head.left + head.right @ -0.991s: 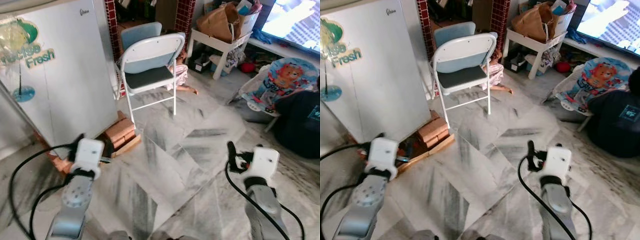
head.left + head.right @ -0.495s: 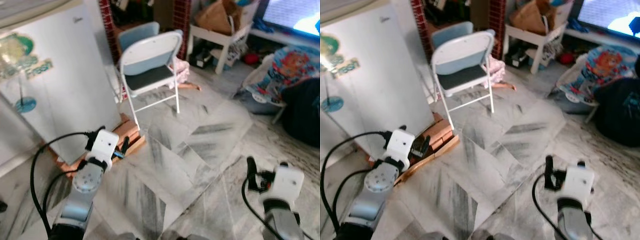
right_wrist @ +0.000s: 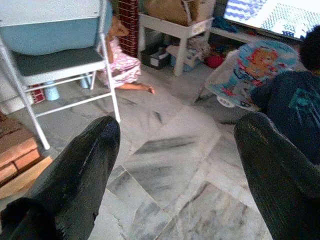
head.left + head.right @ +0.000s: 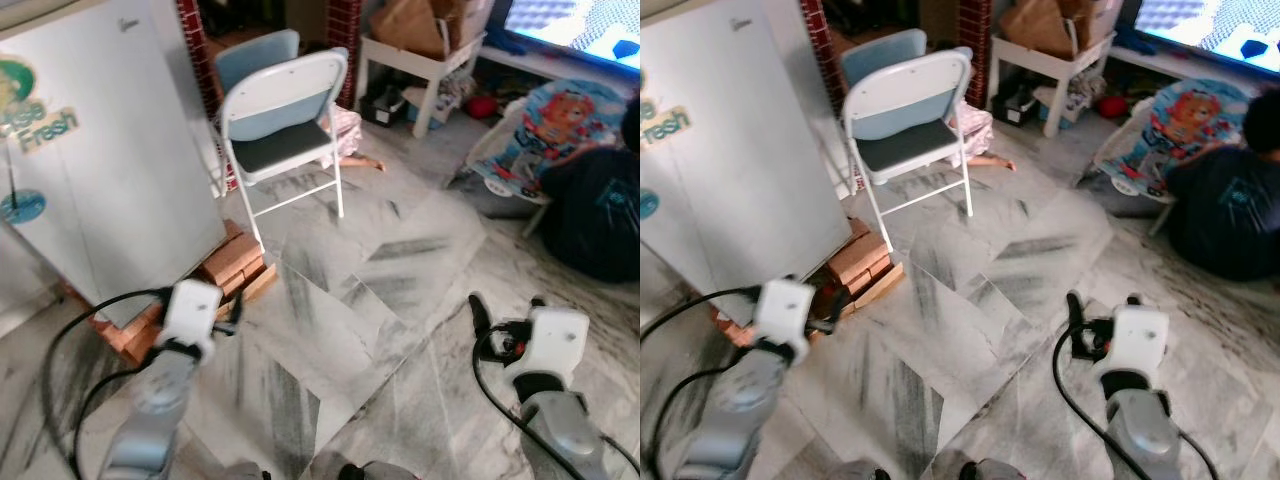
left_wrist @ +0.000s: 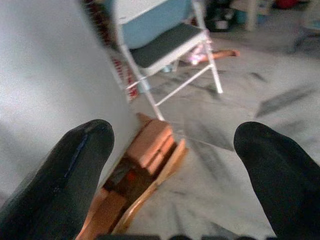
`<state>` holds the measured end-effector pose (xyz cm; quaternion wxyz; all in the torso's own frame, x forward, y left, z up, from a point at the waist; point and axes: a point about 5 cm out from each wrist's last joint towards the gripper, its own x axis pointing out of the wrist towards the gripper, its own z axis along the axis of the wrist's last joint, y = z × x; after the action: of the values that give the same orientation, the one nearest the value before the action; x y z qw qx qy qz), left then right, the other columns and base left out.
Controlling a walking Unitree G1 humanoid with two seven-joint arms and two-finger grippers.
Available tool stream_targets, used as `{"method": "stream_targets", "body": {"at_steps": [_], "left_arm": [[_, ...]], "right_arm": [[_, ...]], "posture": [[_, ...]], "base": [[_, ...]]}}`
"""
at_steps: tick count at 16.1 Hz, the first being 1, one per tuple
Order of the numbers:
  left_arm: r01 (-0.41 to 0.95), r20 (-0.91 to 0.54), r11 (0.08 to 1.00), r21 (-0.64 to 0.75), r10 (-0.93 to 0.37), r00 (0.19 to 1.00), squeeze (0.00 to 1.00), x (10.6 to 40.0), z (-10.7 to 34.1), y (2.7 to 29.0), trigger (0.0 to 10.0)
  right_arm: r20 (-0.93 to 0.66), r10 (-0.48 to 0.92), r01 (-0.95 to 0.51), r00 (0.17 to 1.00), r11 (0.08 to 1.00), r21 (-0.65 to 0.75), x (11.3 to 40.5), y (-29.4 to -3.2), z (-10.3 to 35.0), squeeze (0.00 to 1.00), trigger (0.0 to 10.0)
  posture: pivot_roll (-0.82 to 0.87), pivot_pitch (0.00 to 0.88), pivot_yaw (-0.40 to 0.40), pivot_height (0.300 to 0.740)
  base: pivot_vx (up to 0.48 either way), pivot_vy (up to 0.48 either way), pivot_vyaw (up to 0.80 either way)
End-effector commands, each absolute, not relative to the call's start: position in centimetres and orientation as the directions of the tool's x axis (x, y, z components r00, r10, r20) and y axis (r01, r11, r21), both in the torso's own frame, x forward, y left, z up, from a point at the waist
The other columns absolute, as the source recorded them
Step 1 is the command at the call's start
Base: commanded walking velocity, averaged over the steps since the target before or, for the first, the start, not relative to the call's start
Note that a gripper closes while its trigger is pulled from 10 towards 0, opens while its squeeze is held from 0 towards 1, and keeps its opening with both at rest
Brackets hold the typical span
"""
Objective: Restocking fridge
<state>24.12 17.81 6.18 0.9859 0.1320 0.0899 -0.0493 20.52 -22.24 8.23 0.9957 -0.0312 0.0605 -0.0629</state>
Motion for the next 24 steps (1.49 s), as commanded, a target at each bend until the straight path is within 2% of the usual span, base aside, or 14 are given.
{"method": "stream_targets", "body": {"at_steps": [1,4,7,10,14,19,24], "left_arm": [[0.104,-0.177,0.961,0.255,-0.060,0.982,0.00,23.9,6.5,18.0,10.0],[0.029,-0.141,0.966,0.257,0.008,0.990,0.00,23.5,6.4,18.6,10.0],[0.057,-0.144,0.968,0.246,-0.021,0.989,0.00,23.9,6.5,18.0,10.0],[0.064,-0.157,0.966,0.250,-0.025,0.987,0.00,24.0,6.5,18.1,10.0],[0.065,-0.164,0.968,0.242,-0.025,0.986,0.00,24.3,6.4,18.3,10.0],[0.085,-0.146,0.965,0.248,-0.049,0.988,0.00,25.5,7.0,18.4,10.0],[0.116,-0.146,0.960,0.253,-0.080,0.986,0.00,25.4,6.9,18.1,10.0]], "right_arm": [[-0.134,-0.118,0.110,0.984,0.991,-0.070,20.4,-22.2,7.9,0.00,10.0],[-0.092,-0.212,0.206,0.973,0.976,-0.063,21.8,-22.4,7.9,0.00,10.0],[-0.094,-0.187,0.184,0.978,0.982,-0.044,22.8,-21.2,7.5,0.00,10.0],[-0.114,-0.198,0.194,0.974,0.980,-0.045,22.3,-21.4,6.9,0.00,10.0],[-0.120,-0.190,0.187,0.974,0.982,-0.042,22.3,-21.0,6.7,0.00,10.0],[-0.080,-0.189,0.187,0.979,0.982,-0.042,23.7,-20.9,7.4,0.00,10.0],[-0.095,-0.187,0.185,0.978,0.982,-0.026,23.2,-20.2,6.9,0.00,10.0]], "posture": [[0.02,0.059,-0.023,0.740],[0.04,0.027,-0.023,0.740],[0.04,0.028,-0.014,0.740],[0.04,0.046,-0.023,0.740],[0.04,0.050,-0.028,0.740],[0.04,0.042,-0.017,0.740],[0.04,0.057,-0.011,0.740]], "base": [[0.000,0.000,0.00],[0.000,0.000,0.00],[0.000,0.000,0.00],[0.000,0.086,-0.55],[0.000,0.444,-0.12],[0.000,0.480,0.00],[0.000,0.480,-0.17]]}}
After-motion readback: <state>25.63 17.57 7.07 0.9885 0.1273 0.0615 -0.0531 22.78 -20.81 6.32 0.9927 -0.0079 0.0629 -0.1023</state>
